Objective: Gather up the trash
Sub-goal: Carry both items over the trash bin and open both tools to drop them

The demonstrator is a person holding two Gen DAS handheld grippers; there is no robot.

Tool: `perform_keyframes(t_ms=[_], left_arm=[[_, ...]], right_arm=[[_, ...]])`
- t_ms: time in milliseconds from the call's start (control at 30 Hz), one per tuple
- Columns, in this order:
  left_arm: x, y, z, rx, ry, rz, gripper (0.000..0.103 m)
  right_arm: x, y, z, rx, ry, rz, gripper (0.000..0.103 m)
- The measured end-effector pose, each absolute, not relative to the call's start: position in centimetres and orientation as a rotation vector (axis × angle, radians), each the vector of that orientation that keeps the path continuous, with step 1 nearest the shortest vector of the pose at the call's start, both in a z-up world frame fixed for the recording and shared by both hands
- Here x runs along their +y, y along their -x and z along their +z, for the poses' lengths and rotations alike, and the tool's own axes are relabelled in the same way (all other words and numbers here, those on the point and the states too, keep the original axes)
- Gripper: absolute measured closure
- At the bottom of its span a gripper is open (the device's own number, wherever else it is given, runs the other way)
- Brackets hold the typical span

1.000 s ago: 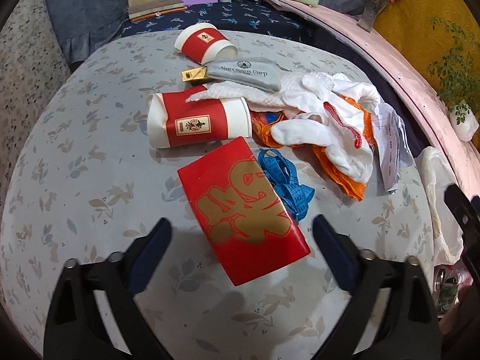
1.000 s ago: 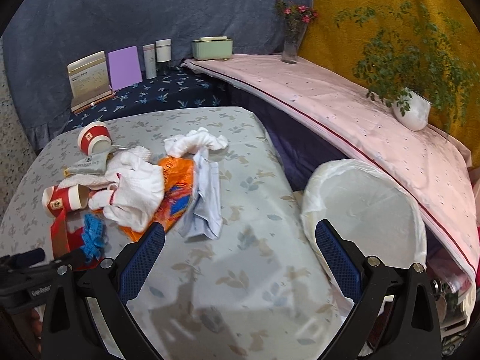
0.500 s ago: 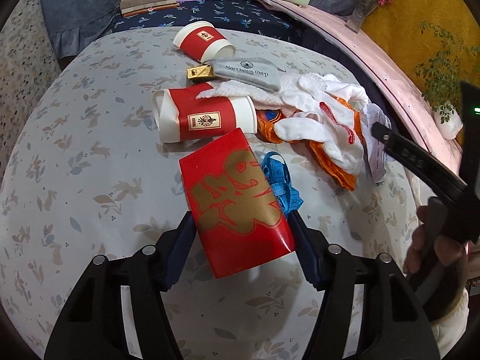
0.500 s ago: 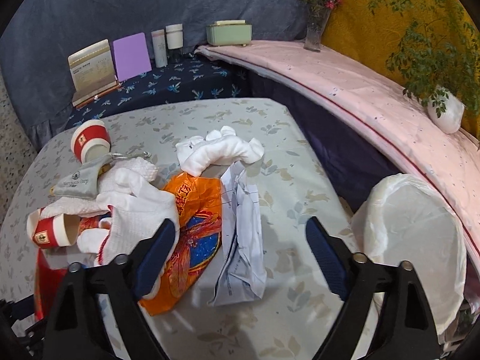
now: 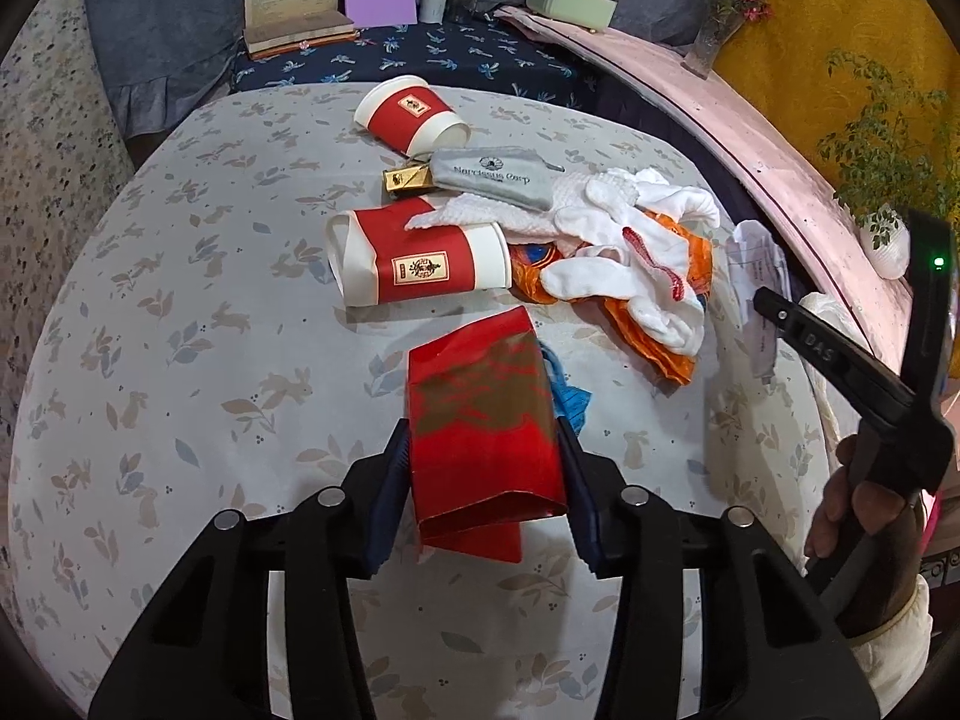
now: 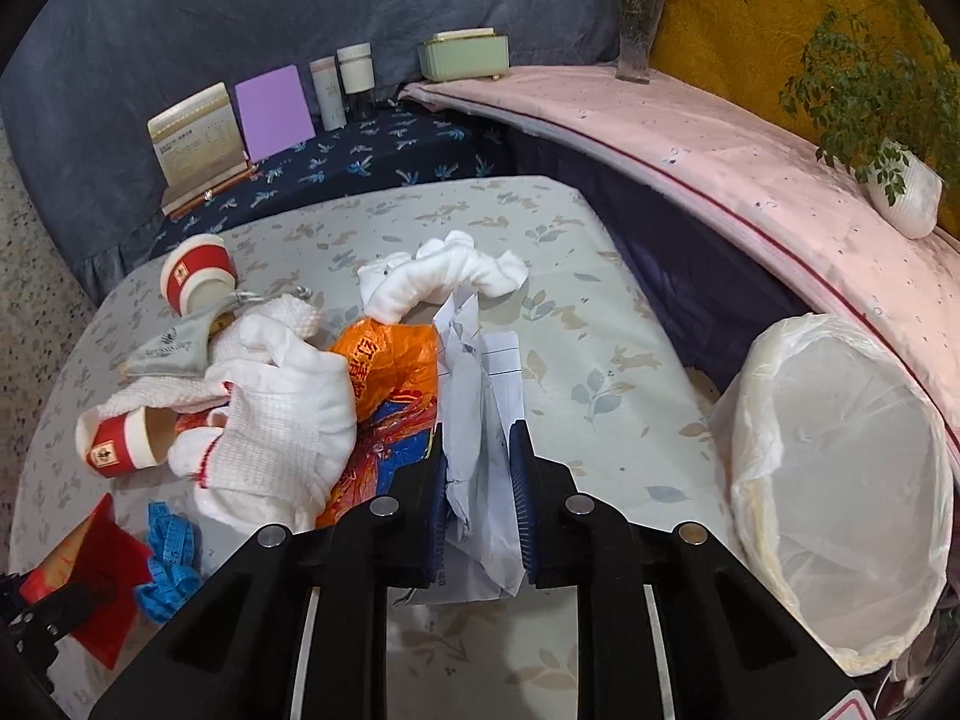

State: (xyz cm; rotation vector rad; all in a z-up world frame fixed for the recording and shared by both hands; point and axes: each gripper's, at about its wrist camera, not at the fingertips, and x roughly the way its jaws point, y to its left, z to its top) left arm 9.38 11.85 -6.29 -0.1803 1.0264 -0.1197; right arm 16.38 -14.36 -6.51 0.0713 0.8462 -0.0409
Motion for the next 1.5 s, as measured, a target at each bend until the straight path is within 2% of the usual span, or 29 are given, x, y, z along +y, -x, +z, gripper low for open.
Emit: perform_keyframes(t_ms=[467,800,1167,1500], left_arm=[[9.6,-6.8,-1.3,0.896,0.145,-0.171,0.061],[2.7,-6.8,3.0,0.799,0.084,-0.318,0.061],[-10.3,-7.7,3.8,0.766,-0.011,-0.561,0.061],[-19.6,-9.3,1.6,0.772,-0.077,-0.727,0.061]], right_arm=[[-17.1,-11.1,-0.1,0.715,-0.116,-0.063,0.085],[-21.4,-7.6,2.6,0.641,-0.13,-0.149,0.085],[-29.4,-4.7,1.6,0.658,-0.166,-0.318,0.085],[-35.1,-4.0,-1.6,0.712,-0.224,-0.413,0.085]])
